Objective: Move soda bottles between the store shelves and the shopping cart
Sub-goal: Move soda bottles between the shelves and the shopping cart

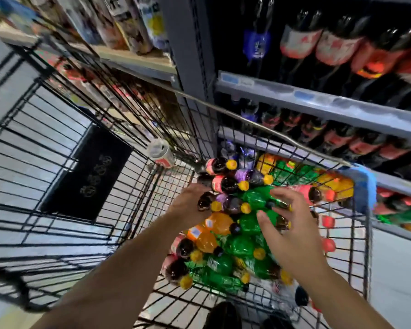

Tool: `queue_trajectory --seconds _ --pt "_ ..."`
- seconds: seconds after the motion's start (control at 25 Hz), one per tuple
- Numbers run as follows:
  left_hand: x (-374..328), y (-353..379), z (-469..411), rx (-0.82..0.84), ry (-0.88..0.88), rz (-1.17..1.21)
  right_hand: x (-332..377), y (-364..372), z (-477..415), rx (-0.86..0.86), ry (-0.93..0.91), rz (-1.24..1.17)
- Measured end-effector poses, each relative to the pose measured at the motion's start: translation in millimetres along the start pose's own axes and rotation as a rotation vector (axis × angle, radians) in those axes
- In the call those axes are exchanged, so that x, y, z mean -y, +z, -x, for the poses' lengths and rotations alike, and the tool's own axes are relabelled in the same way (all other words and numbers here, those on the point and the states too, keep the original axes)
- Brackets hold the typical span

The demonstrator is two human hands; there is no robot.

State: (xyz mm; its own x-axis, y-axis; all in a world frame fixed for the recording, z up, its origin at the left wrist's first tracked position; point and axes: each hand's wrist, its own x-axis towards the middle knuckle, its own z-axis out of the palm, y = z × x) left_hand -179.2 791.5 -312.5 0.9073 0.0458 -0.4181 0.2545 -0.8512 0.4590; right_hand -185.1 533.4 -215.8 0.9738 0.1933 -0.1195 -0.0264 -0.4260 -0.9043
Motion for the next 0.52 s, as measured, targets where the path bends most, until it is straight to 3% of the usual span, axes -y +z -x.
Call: queue_trajectory --seconds 0.2,0.36,0.52 --pt "18.6 27.4 -34.9 0.158 0.189 -0.122 -14.0 33.6 -12.6 0.043 0.02 0.045" --pt "29.7 34.3 -37.2 0.095 0.223 -0.077 -22.3 48.5 -21.0 0.084 0.014 0.1" --pt "29.2 -4.3 -17.1 -0.033 0.088 0.144 -28.6 57.2 -28.3 0.188 0.08 0.17"
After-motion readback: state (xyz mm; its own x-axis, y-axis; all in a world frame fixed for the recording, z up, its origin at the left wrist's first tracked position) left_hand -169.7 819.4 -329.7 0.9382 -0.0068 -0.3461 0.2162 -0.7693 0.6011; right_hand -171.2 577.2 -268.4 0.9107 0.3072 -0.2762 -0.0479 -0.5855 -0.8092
